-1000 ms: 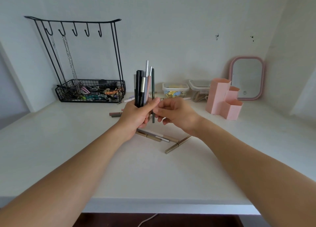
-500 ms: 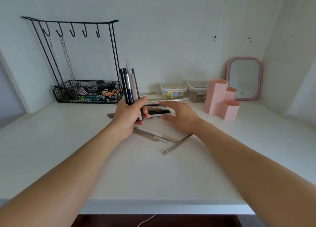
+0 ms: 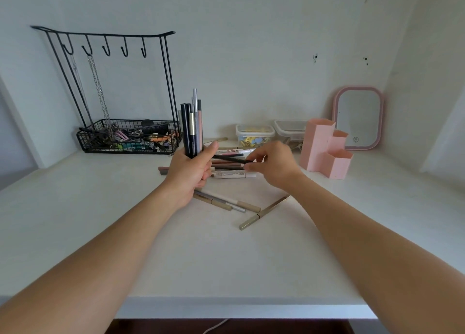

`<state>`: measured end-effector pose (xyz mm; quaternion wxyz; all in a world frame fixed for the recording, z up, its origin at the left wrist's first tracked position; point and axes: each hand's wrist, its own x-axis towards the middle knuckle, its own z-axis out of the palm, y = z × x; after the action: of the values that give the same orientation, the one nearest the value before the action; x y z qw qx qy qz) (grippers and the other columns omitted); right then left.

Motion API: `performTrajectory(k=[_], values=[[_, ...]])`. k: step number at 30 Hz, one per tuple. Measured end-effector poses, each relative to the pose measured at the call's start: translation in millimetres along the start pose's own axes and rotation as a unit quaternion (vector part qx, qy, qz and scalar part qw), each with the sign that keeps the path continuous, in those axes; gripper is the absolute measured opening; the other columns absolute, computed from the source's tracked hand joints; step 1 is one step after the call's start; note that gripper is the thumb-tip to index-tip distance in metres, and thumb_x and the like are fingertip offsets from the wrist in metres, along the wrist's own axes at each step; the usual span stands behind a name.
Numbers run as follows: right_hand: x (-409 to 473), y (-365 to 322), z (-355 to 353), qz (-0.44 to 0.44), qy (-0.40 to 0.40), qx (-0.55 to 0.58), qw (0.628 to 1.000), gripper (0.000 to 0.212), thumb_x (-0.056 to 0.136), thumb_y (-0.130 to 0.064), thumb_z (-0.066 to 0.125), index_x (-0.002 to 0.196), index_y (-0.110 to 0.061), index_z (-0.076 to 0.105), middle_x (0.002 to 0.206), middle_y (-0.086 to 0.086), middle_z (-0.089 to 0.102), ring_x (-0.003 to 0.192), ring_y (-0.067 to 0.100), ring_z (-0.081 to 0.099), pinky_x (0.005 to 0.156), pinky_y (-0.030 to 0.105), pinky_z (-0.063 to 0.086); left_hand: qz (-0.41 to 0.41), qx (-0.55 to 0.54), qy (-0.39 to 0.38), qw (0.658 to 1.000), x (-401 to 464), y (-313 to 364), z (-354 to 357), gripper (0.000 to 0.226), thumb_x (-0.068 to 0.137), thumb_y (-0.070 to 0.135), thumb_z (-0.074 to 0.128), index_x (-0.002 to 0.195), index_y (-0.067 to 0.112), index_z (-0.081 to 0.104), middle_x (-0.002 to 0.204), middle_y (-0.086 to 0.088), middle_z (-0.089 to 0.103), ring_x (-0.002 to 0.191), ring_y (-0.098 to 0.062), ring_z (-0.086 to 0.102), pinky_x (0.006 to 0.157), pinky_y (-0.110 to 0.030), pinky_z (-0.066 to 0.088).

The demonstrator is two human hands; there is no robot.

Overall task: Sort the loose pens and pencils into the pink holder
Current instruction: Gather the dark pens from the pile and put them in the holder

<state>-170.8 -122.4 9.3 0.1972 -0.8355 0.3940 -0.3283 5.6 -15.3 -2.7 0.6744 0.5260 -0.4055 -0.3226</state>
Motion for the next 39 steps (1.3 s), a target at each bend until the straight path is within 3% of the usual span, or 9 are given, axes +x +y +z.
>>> performTrajectory(k=[3,8,15,18,22,24,26,28,39], values=[[-1.9,-6.4,-6.2,0.036,0.036,0.145,0.988,0.011,0.078,-0.025,0.082,0.085,-0.017,0.078,0.067,-0.004,0.062,0.055,0.006,0.047,0.057,0.013,0.040,0.004,-0.005,0.003,1.000,-0.6,0.9,-0.2,0.040,0.085,0.045,0.077,0.102,0.017,0.053,0.055,0.007,0.037,0.048,-0.011,0.031,0.036,-0.019,0.022],[-18.1,-29.8,5.4,0.034,-0.088,0.358,0.929,0.016,0.085,-0.008,0.076,0.099,0.000,0.073,0.075,0.005,0.067,0.060,0.013,0.063,0.066,0.026,0.059,0.006,-0.031,-0.018,0.999,-4.7,4.4,5.8,0.068,0.058,0.065,0.079,0.099,0.013,0.064,0.051,0.007,0.040,0.044,-0.009,0.035,0.036,-0.018,0.021],[-29.3,-40.3,18.3,-0.018,-0.113,0.374,0.920,0.010,0.086,0.003,0.071,0.094,0.001,0.076,0.075,0.009,0.074,0.064,0.015,0.067,0.070,0.028,0.062,0.063,0.034,-0.039,0.997,-8.9,-1.0,9.5,0.015,0.076,0.029,0.087,0.072,0.028,0.073,0.053,0.007,0.057,0.041,-0.006,0.045,0.037,-0.016,0.031],[-32.2,-39.7,18.4,-0.028,-0.115,0.387,0.915,0.014,0.084,0.008,0.071,0.097,0.004,0.076,0.083,0.019,0.074,0.069,0.019,0.069,0.074,0.030,0.062,0.096,0.080,-0.014,0.992,-9.9,-3.5,12.1,0.017,0.083,0.031,0.082,0.069,0.035,0.073,0.051,0.012,0.059,0.040,-0.003,0.050,0.039,-0.015,0.036],[-29.8,-39.8,17.2,-0.008,-0.162,0.413,0.896,0.018,0.084,0.004,0.073,0.098,-0.006,0.078,0.089,0.017,0.076,0.076,0.018,0.072,0.075,0.028,0.061,0.088,0.102,0.060,0.989,-6.2,-2.2,11.1,0.018,0.084,0.032,0.076,0.077,0.019,0.066,0.054,0.000,0.061,0.043,-0.017,0.056,0.037,-0.023,0.039],[-21.6,-34.3,14.5,0.017,-0.099,0.332,0.938,0.009,0.087,-0.008,0.073,0.093,-0.011,0.078,0.083,0.005,0.076,0.072,0.011,0.070,0.071,0.028,0.060,0.072,0.081,0.077,0.991,-3.8,-0.1,9.6,0.010,0.088,0.027,0.074,0.084,0.020,0.068,0.069,-0.001,0.073,0.053,-0.014,0.069,0.041,-0.024,0.049],[-11.3,-20.7,6.7,0.000,-0.011,0.095,0.995,0.011,0.088,-0.022,0.071,0.095,-0.017,0.079,0.088,-0.004,0.074,0.076,0.007,0.065,0.075,0.029,0.055,0.036,0.027,0.069,0.997,-2.4,3.1,6.2,0.008,0.091,0.025,0.072,0.096,0.019,0.069,0.080,-0.002,0.078,0.066,-0.013,0.075,0.046,-0.025,0.053],[-7.4,-8.3,-1.6,-0.013,-0.026,-0.073,0.997,0.015,0.086,-0.029,0.073,0.098,-0.021,0.077,0.098,-0.007,0.072,0.085,0.010,0.062,0.079,0.029,0.051,0.014,0.005,0.059,0.998,-1.2,4.5,2.8,0.012,0.093,0.027,0.071,0.096,0.016,0.068,0.072,0.001,0.076,0.064,-0.013,0.073,0.045,-0.023,0.051],[-6.9,-3.6,0.4,-0.026,-0.101,-0.118,0.988,0.007,0.084,-0.021,0.076,0.090,-0.018,0.076,0.088,-0.004,0.068,0.077,0.011,0.057,0.071,0.021,0.041,-0.014,-0.012,0.056,0.998,-1.5,6.8,-0.8,0.029,0.085,0.040,0.078,0.077,0.022,0.057,0.052,0.008,0.045,0.046,-0.008,0.039,0.037,-0.018,0.024]])
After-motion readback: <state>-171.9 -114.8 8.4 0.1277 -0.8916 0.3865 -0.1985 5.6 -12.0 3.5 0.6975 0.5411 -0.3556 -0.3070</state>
